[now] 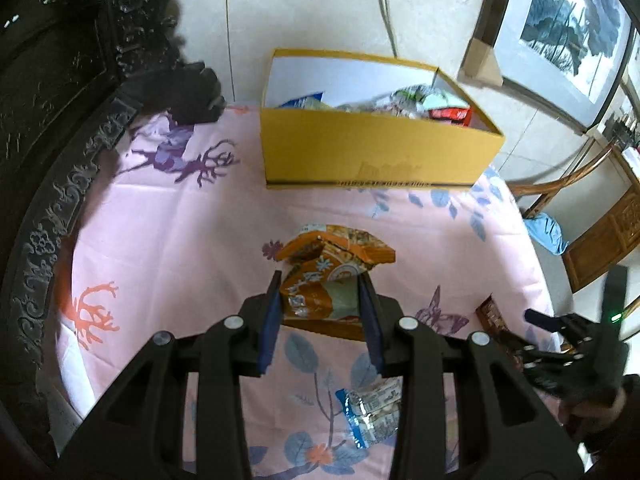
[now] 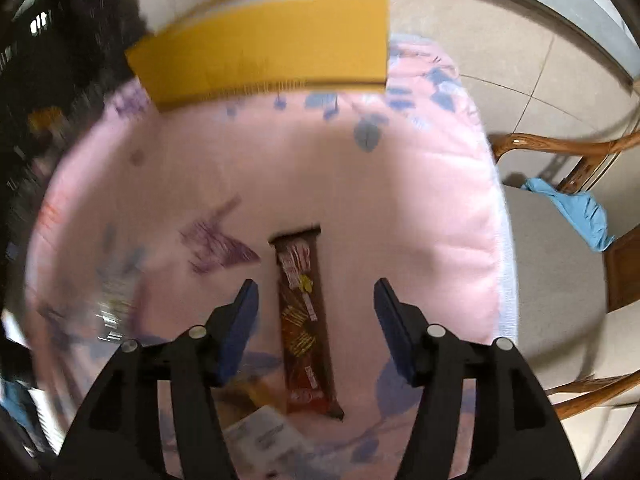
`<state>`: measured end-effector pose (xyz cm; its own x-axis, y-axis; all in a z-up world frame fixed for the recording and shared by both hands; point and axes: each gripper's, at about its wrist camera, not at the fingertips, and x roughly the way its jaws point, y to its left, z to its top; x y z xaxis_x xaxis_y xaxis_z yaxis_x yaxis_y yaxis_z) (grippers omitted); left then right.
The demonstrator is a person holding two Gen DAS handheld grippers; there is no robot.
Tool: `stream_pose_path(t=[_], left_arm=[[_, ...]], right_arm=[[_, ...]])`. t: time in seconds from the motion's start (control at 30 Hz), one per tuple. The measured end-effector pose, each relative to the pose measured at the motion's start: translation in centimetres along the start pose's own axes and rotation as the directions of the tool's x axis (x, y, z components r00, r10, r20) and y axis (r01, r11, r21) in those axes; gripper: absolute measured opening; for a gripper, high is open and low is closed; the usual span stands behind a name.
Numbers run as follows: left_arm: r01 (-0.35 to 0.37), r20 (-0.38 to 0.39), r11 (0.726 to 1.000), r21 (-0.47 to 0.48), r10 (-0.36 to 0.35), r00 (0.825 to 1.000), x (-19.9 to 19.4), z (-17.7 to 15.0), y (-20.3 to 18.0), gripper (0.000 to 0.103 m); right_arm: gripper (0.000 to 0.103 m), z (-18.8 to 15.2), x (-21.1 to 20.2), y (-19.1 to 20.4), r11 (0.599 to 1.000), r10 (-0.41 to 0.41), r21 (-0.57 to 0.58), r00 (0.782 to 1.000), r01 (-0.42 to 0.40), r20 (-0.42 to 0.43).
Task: Organize snacks
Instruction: 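Carry both snacks over the yellow box and open both tools to drop them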
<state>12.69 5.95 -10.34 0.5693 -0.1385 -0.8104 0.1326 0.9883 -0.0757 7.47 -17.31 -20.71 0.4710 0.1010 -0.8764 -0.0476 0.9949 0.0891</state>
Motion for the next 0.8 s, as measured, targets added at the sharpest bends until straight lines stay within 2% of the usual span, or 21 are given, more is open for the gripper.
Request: stream_pose_path(t=[0.03, 0.07, 0.13, 0.2, 0.27, 0.4, 0.5, 0.57, 0.67, 0.7, 0.8], left_arm=[[0.003, -0.011, 1.0, -0.006, -0.003, 1.0, 0.3, -0.2, 0.1, 0.036], [0.003, -0.019, 1.0, -0.012, -0.004, 1.0, 0.5, -0.4, 0.3, 0.036], [0.002, -0.032, 1.0, -0.02, -0.002, 0.999, 0.9, -0.6, 0.5, 0.036], [-0.004, -0.043, 1.0, -0.021, 0.003, 0.999, 1.2, -0.7, 0.5, 0.036], [-0.001, -0.042, 1.0, -0.013, 0.001, 0.999, 1.3, -0.6, 0.3, 0.036], [0.004, -0.016, 1.0, -0.01, -0.004, 1.0, 0.9, 0.9, -0.5, 0.036], [-0.021, 0.009, 1.0, -0.006, 0.022, 1.0, 0.5, 2.9, -1.5, 0.036], [-0.079, 0.053, 0.997, 0.027, 0.077, 0.996, -0.8, 4.9, -2.7, 0.036], [-0.095, 0.121, 0.995, 0.038, 0.089, 0.989, -2.6, 8.0, -3.6, 0.036], [-0.102, 0.141, 0.994, 0.033, 0.097, 0.985, -3.0, 9.0, -3.7, 0.036], [-0.15, 0.215, 0.989, 0.021, 0.142, 0.966, -3.8, 12.6, -3.9, 0.036]], right_arm=[[0.06, -0.4, 1.1, 0.3, 1.0, 0.01, 0.008, 1.0, -0.01, -0.012], [0.048, -0.7, 1.8, 0.6, 1.0, 0.012, 0.016, 1.0, -0.011, -0.024], [0.025, -1.0, 1.3, 1.8, 0.997, -0.066, -0.046, 0.998, 0.066, -0.001], [0.024, -0.7, 0.6, 1.5, 0.999, -0.047, -0.001, 0.999, 0.047, -0.022], [0.024, 0.1, -1.0, 0.9, 0.999, -0.035, 0.031, 0.999, 0.035, -0.003], [0.024, 3.2, -6.1, 0.6, 0.999, -0.019, 0.041, 0.992, 0.014, 0.125], [0.024, 7.6, -10.2, 0.3, 0.998, 0.028, 0.051, 0.97, -0.042, 0.243], [0.024, 10.1, -11.6, 0.2, 0.997, 0.036, 0.051, 0.957, -0.053, 0.287], [0.024, 13.8, -14.1, -0.2, 0.982, 0.149, 0.062, 0.927, -0.181, 0.343], [0.024, 14.7, -15.0, -0.1, 0.981, 0.157, 0.046, 0.92, -0.186, 0.359], [0.024, 18.1, -16.9, 0.6, 0.993, 0.111, -0.021, 0.904, -0.112, 0.413]])
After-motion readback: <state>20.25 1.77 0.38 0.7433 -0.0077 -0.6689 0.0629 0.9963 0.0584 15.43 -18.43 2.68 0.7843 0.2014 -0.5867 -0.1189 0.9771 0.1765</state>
